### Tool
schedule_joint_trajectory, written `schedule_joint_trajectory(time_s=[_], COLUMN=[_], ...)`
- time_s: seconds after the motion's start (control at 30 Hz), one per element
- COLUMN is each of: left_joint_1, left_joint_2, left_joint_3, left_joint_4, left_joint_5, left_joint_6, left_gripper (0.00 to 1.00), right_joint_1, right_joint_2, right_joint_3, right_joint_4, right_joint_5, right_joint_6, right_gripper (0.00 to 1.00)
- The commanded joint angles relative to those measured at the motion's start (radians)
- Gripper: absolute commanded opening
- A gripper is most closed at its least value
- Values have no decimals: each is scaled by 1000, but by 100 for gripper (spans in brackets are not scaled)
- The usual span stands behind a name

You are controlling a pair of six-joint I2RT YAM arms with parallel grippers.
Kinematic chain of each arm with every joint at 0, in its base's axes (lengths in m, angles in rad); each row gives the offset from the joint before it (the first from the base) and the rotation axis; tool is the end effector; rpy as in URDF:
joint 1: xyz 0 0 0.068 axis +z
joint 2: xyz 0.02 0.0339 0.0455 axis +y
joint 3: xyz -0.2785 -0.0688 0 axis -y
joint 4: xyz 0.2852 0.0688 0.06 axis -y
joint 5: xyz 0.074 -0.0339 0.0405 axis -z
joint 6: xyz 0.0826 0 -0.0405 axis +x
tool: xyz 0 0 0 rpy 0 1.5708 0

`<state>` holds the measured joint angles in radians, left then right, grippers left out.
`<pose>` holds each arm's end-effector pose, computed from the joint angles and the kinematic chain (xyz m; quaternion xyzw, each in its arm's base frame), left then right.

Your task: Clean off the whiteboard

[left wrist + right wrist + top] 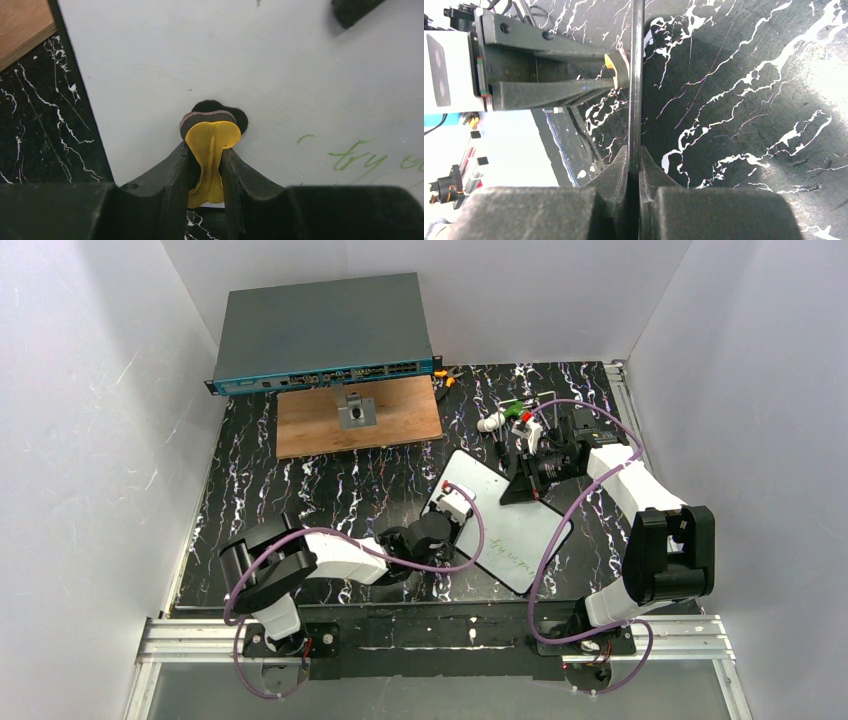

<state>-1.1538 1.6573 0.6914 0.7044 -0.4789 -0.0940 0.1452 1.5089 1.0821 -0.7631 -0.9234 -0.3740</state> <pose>0.1960 -0.3484 0.1524 0.2649 0.7379 -0.1929 0.5900 0.3202 0.1134 0.2131 -0.3072 0.8280 0.4152 0.2183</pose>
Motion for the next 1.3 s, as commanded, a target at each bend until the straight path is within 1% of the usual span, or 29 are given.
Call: schedule_joint_trajectory(time_s=[0.0, 0.1, 0.23, 0.33, 0.43, 0.5, 0.63, 0.73, 0.83, 0.97, 1.1, 1.27], left_joint_1=[33, 10, -64, -118, -137, -138, -115, -49, 4, 29, 25, -53], left_joint_2=[-28, -21, 13, 49, 81, 97, 99, 54, 15, -10, -7, 16], left_joint_3=[-37, -57, -32, 20, 76, 107, 122, 91, 47, 10, -12, 1], left_joint_4=[21, 104, 157, 145, 109, 69, 6, -39, -46, -27, 54, 142], left_joint_5=[-18, 61, 105, 111, 115, 77, -96, -140, -156, -129, -21, 54], left_joint_6=[-70, -26, 49, 90, 90, 90, 55, -45, -114, -149, -125, -21], left_gripper=[0, 0, 0, 0, 0, 0, 0, 0, 0, 0, 0, 0], right_joint_1=[13, 13, 13, 13, 13, 13, 13, 13, 13, 13, 13, 13], right_joint_2=[-15, -12, -10, -9, -9, -9, -11, -10, -11, -12, -10, -9], right_joint_3=[1, 1, 1, 1, 2, 1, 1, 1, 1, 1, 1, 2], right_joint_4=[-16, -15, -15, -16, -16, -15, -17, -16, -18, -18, -17, -17], right_joint_5=[-117, -117, -117, -117, -117, -116, -117, -119, -120, -119, -117, -115], right_joint_6=[-32, -32, -32, -33, -33, -33, -34, -34, -33, -34, -35, -36], right_gripper=[1, 1, 1, 1, 1, 1, 1, 1, 1, 1, 1, 1])
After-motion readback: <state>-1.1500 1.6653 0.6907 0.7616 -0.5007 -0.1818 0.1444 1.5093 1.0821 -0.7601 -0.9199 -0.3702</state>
